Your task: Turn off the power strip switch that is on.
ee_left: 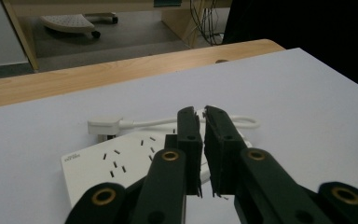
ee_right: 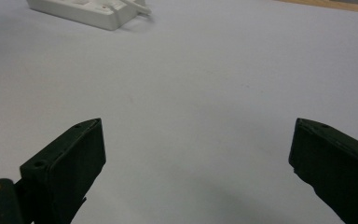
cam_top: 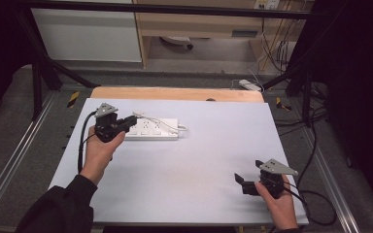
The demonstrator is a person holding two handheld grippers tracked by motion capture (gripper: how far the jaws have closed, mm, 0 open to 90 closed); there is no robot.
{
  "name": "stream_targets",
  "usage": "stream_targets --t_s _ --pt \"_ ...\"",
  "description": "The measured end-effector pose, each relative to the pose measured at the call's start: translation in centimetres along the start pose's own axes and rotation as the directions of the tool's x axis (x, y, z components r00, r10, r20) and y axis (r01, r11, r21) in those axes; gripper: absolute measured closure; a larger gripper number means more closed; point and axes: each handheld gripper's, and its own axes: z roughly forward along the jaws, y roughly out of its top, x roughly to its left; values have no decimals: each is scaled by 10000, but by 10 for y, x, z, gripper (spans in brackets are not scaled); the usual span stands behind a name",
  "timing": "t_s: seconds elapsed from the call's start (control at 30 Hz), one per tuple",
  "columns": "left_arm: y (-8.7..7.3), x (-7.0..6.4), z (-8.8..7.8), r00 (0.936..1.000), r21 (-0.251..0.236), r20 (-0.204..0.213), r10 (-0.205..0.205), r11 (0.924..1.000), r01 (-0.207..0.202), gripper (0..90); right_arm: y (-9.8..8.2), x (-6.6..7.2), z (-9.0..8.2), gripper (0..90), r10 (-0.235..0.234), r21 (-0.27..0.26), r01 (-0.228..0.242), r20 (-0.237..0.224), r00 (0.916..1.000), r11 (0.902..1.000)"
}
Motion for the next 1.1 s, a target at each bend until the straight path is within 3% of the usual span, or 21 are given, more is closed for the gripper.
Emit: stream_targets --t_s 0.43,0.77,1.1 --pt "-8 -6 34 9959 489 -509 749 9962 -724 900 0 -1 3 41 -86 75 87 -78 9999 9999" --pt "-13 -6 51 9965 735 -541 637 9955 -597 900 0 0 2 41 -30 17 31 -113 9999 10000" --pt "-18 3 60 9984 1082 -520 214 9940 -156 900 0 -1 2 41 -45 13 45 -114 9999 10000"
